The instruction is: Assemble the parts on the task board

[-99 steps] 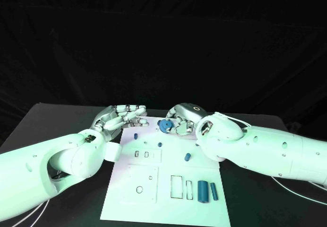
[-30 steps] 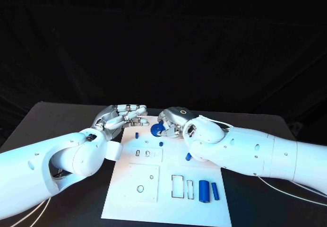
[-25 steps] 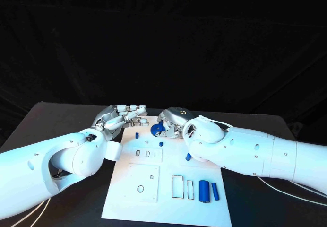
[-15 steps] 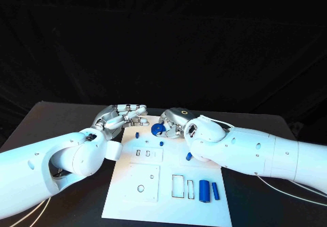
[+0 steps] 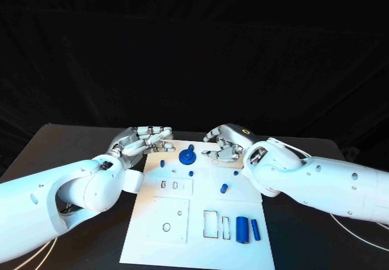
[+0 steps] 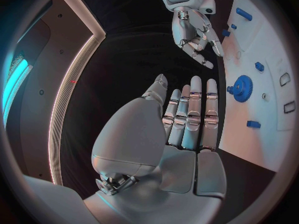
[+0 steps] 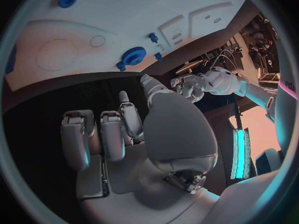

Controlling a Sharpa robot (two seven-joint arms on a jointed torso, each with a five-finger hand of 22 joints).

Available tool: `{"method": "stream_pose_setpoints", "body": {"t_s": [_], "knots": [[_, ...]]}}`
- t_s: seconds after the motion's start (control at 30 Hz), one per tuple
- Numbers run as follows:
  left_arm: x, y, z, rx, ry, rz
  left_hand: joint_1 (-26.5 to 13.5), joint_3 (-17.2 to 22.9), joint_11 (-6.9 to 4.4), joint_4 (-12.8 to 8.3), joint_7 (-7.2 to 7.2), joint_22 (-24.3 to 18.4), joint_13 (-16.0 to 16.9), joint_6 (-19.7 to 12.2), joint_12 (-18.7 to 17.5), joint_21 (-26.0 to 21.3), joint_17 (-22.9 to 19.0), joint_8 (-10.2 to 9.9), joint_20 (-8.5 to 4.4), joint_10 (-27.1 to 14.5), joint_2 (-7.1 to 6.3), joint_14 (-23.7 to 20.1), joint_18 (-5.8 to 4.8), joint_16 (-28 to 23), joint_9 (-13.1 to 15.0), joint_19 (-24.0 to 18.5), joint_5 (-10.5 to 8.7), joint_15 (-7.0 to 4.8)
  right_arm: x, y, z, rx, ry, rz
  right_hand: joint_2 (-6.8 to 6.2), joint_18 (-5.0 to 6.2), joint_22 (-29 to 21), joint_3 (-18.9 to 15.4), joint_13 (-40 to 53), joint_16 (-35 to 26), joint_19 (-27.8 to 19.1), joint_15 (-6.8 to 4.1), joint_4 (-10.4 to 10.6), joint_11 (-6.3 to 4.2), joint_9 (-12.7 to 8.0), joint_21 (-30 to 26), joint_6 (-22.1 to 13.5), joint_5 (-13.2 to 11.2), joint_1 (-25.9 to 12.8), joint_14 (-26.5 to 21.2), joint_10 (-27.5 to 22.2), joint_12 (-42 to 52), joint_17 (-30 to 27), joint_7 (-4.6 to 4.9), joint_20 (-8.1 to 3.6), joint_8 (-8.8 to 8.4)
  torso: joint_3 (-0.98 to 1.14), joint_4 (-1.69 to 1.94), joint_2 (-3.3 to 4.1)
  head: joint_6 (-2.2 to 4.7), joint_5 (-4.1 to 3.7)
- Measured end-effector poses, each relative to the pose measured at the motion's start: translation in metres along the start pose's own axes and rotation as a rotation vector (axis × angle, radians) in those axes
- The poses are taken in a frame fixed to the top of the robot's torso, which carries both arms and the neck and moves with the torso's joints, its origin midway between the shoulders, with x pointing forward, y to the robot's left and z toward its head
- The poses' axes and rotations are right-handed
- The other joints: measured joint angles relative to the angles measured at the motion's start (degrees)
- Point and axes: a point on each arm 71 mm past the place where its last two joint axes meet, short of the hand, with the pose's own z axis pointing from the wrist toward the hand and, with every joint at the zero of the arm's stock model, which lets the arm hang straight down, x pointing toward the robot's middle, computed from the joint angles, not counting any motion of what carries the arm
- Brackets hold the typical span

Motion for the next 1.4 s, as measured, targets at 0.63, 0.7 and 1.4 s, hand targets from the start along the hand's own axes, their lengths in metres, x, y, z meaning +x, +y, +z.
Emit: {"method": "stream_pose_setpoints", "body": {"t_s": [0.63,0.7,1.4], "knots": [[-0.004,0.001,0.002,-0.001,-0.009,0.003,0.0,0.0,0.0,0.0,0.0,0.0,0.0,0.0,0.0,0.0,0.1,-0.2,0.0,0.0,0.0,0.0,0.0,0.0,0.0,0.0,0.0,0.0,-0.032,-0.117,-0.063,0.165,0.054,0.119,-0.67,0.0,0.0,-0.6,-1.3,-0.3,0.0,0.0,-2.2,0.13,-0.7,-1.1,-1.4,2.6,2.4,0.0,-1.5,-1.3,0.0,0.13,0.0,-2.12,0.46,-1.42,-0.78,-0.27,-1.41],[-0.004,0.001,0.002,-0.001,-0.009,0.003,0.0,0.0,0.0,0.0,0.0,0.0,0.0,0.0,0.0,0.0,0.1,-0.2,0.0,0.0,0.0,0.0,0.0,0.0,0.0,0.0,0.0,0.0,-0.029,-0.122,-0.065,0.171,0.064,0.125,-0.68,0.0,0.0,-0.7,-1.3,-0.3,0.0,0.0,-2.5,0.13,-0.7,-1.3,-1.4,2.6,2.4,0.0,-1.5,-1.5,0.0,0.13,0.0,-2.11,0.47,-1.42,-0.79,-0.32,-1.53],[-0.004,0.002,0.003,-0.003,-0.002,0.0,0.0,0.0,0.0,0.0,0.0,0.0,0.0,0.0,0.0,0.0,0.1,-0.2,0.0,0.0,0.0,0.0,0.0,0.0,0.0,0.0,0.0,0.0,0.004,-0.131,-0.057,0.181,0.133,0.161,0.75,0.0,0.0,0.1,-0.6,-0.3,0.0,0.0,-3.6,0.13,-0.6,-1.3,-0.6,2.8,4.3,0.0,-1.5,-1.1,0.0,0.38,0.0,-2.11,0.34,-1.12,-0.81,-0.85,-1.64]]}}
